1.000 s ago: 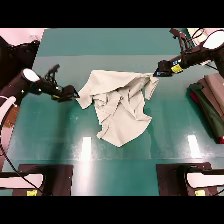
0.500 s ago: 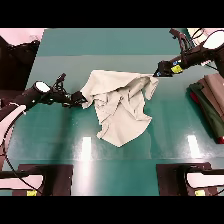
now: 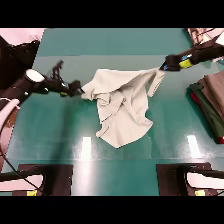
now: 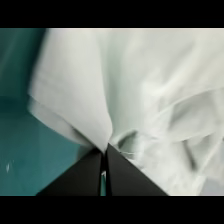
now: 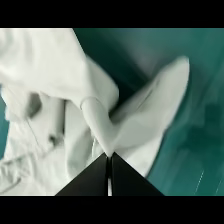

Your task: Fold the shirts.

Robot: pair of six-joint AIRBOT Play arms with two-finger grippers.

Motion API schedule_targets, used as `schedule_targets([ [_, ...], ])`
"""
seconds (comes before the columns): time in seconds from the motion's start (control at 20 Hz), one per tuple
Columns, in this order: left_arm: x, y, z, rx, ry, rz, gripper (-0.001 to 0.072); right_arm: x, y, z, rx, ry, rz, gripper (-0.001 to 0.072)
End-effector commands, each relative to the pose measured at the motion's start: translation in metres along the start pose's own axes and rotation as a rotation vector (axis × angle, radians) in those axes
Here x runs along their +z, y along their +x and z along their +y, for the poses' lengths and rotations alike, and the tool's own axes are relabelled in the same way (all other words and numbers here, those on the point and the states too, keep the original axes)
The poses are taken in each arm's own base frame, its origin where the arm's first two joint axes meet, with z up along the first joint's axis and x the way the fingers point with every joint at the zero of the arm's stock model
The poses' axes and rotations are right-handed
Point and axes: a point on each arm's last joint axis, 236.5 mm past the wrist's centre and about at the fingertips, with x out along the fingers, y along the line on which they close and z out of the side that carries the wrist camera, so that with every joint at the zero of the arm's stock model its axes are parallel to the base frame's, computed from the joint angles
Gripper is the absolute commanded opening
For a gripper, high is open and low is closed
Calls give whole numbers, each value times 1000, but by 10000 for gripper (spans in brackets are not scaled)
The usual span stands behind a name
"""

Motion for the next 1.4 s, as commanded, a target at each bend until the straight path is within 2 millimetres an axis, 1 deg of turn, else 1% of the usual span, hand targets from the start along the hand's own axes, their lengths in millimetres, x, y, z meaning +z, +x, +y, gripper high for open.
schedule_targets([
  [0.0,69,-102,-69,-55,170,-246,25,49,-83,8,-59,-52,-252,16],
  [0.05,87,-145,-97,-71,234,-354,25,64,-116,16,-76,-80,-338,16],
  [0.1,99,-196,-130,-83,318,-470,24,78,-152,27,-95,-114,-433,15],
  [0.15,104,-244,-161,-90,406,-577,24,88,-186,39,-111,-146,-521,15],
  [0.2,102,-295,-195,-100,491,-689,25,96,-223,54,-127,-182,-615,16],
  [0.25,93,-343,-227,-101,576,-796,24,99,-256,68,-142,-212,-696,16],
  [0.3,80,-384,-253,-97,647,-887,25,98,-289,82,-158,-239,-779,15],
  [0.35,63,-425,-278,-91,716,-979,25,94,-316,95,-172,-261,-851,16],
  [0.4,45,-459,-298,-90,771,-1057,24,88,-343,107,-187,-279,-920,16],
  [0.45,27,-490,-316,-89,820,-1132,24,80,-365,115,-205,-290,-978,15],
  [0.5,8,-516,-329,-86,857,-1195,25,70,-385,122,-229,-303,-1031,16],
  [0.55,-8,-535,-339,-94,882,-1247,25,60,-401,128,-254,-314,-1074,15],
  [0.6,-22,-549,-346,-106,896,-1286,24,50,-415,132,-284,-324,-1112,15],
  [0.65,-32,-558,-350,-123,892,-1311,24,40,-427,137,-310,-330,-1139,15],
  [0.75,-45,-567,-355,-141,896,-1331,24,26,-446,145,-352,-342,-1174,14],
  [0.85,-43,-565,-353,-145,877,-1322,24,20,-456,154,-377,-361,-1181,14],
  [0.9,-42,-563,-350,-129,876,-1313,24,21,-456,156,-373,-370,-1166,14],
  [0.95,-32,-556,-343,-101,860,-1293,24,23,-450,155,-364,-375,-1134,14],
  [1.0,-22,-548,-333,-67,838,-1273,24,28,-439,151,-348,-375,-1088,14],
  [1.05,-11,-535,-319,-25,812,-1233,24,34,-419,142,-319,-362,-1018,13],
  [1.1,4,-514,-301,19,781,-1173,24,39,-396,133,-284,-341,-940,14],
  [1.15,21,-484,-275,66,725,-1083,24,45,-363,119,-241,-304,-840,14],
  [1.2,35,-451,-248,112,679,-979,24,49,-326,105,-198,-274,-736,14],
  [1.25,46,-410,-218,146,632,-848,24,50,-280,86,-163,-235,-613,14],
  [1.3,53,-371,-190,170,585,-719,24,47,-235,69,-132,-194,-495,14],
  [1.35,56,-330,-158,194,532,-580,25,39,-187,51,-99,-151,-363,14],
])
